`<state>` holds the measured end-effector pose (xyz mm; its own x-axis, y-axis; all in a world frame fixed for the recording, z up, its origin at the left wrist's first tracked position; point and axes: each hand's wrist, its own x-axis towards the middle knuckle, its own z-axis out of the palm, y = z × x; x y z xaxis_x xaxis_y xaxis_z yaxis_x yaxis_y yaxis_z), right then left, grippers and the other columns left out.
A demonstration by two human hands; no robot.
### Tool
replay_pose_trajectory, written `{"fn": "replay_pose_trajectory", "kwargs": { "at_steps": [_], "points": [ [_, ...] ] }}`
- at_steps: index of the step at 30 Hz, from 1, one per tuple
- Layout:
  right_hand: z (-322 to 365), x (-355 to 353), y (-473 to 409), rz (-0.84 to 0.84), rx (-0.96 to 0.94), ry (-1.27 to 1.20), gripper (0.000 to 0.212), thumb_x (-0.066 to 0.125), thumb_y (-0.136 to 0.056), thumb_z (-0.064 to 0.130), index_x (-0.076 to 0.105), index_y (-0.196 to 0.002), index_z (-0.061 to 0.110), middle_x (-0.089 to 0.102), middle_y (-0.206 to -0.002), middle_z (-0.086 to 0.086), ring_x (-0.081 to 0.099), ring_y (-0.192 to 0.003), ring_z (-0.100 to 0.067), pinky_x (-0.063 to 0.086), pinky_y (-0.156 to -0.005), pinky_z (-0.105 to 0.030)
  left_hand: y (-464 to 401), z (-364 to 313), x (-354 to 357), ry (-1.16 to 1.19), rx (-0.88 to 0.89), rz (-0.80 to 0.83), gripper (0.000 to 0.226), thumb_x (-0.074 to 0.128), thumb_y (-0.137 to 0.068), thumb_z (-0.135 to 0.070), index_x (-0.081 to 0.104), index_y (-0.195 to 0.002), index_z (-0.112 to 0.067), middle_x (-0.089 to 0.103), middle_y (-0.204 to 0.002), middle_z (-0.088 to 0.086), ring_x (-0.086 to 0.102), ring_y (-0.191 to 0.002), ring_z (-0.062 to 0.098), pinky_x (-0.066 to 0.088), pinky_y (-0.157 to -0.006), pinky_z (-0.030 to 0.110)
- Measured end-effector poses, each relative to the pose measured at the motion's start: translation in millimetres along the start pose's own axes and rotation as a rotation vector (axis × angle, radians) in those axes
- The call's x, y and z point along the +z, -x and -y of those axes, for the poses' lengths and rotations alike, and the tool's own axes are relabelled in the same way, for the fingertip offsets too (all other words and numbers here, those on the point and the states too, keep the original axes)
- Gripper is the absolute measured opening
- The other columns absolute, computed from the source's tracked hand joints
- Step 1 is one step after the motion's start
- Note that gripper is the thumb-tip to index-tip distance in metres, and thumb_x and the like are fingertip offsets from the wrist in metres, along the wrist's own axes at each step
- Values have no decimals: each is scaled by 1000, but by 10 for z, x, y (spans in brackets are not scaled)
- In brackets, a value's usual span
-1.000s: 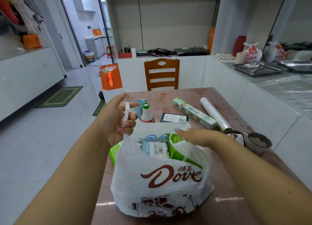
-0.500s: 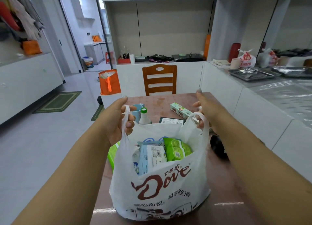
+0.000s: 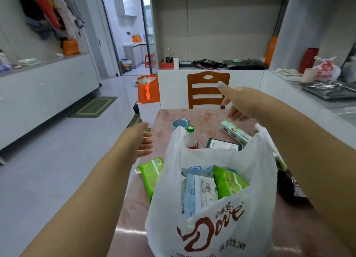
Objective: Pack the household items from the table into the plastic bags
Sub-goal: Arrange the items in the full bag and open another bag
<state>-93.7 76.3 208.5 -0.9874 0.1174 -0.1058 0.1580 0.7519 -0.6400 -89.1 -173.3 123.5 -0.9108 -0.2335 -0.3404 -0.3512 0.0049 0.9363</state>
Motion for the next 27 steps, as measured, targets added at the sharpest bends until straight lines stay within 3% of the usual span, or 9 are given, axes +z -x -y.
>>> {"fn": "replay_pose_trajectory", "kwargs": {
  "at_steps": [6, 11, 14, 17, 18, 20, 23, 25, 27],
  "points": [
    [329, 420, -622, 282, 60, -123, 71, 26, -90, 70, 61, -96, 9, 69, -93, -15, 67, -87, -29, 52, -94, -45, -586, 429, 80, -11, -187, -34, 35, 51, -93, -37, 53, -97, -2, 47, -77, 11, 49, -66, 22, 48, -64, 34],
    [229, 1151, -1282, 639, 168, -307, 84, 24, -91, 70, 49, -130, 0, 57, -128, -27, 56, -118, -39, 41, -106, -46, -923, 684, 72, -13, -272, -123, 33, 55, -92, -32, 53, -108, -3, 40, -74, 8, 40, -60, 20, 42, -65, 31],
    [81, 1684, -1499, 809, 276, -361, 94, 26, -86, 75, 37, -140, -1, 42, -141, -31, 43, -131, -42, 32, -112, -49, -1012, 841, 46, 8, -295, -161, 30, 55, -95, -20, 57, -115, 1, 48, -52, 6, 47, -42, 15, 40, -43, 20],
    [-1, 2081, -1592, 889, 364, -328, 100, 24, -84, 77, 25, -147, -1, 32, -148, -31, 34, -137, -41, 25, -115, -49, -1035, 1031, 72, 26, -364, -167, 16, 54, -94, -10, 60, -84, 1, 43, -28, 1, 38, -17, 8, 26, -24, 9],
    [-14, 2174, -1594, 914, 403, -325, 101, 21, -85, 78, 20, -150, 0, 28, -151, -31, 31, -139, -41, 25, -115, -48, -1060, 1113, 71, 38, -394, -154, 19, 55, -94, -10, 59, -78, -1, 49, -36, 6, 43, -20, 10, 27, -24, 10],
    [-29, 2323, -1578, 977, 471, -354, 102, 16, -85, 78, 6, -152, 1, 20, -153, -32, 25, -141, -43, 24, -114, -49, -1161, 1268, 103, 61, -471, -131, 17, 58, -93, -16, 61, -96, 0, 58, -62, 12, 57, -41, 17, 38, -28, 14],
    [-18, 2479, -1566, 1045, 505, -392, 102, 13, -85, 78, -2, -152, 3, 25, -152, -31, 28, -140, -45, 25, -112, -49, -1366, 1473, 110, 28, -453, -185, 38, 72, -79, -24, 62, -107, 0, 69, -91, 17, 67, -75, 28, 59, -59, 32],
    [-1, 2510, -1575, 1061, 490, -442, 103, 14, -83, 80, 0, -152, 4, 24, -152, -32, 26, -141, -45, 23, -114, -47, -1434, 1491, 117, -22, -416, -221, 42, 79, -72, -29, 63, -99, -1, 70, -99, 18, 69, -88, 31, 58, -77, 39],
    [48, 2478, -1573, 1058, 459, -536, 102, 14, -84, 79, 2, -152, 5, 21, -152, -33, 26, -141, -45, 23, -116, -47, -1491, 1426, 96, 38, -383, -227, 29, 76, -79, -23, 60, -88, 0, 68, -90, 19, 68, -85, 32, 56, -71, 37]
  ]
}}
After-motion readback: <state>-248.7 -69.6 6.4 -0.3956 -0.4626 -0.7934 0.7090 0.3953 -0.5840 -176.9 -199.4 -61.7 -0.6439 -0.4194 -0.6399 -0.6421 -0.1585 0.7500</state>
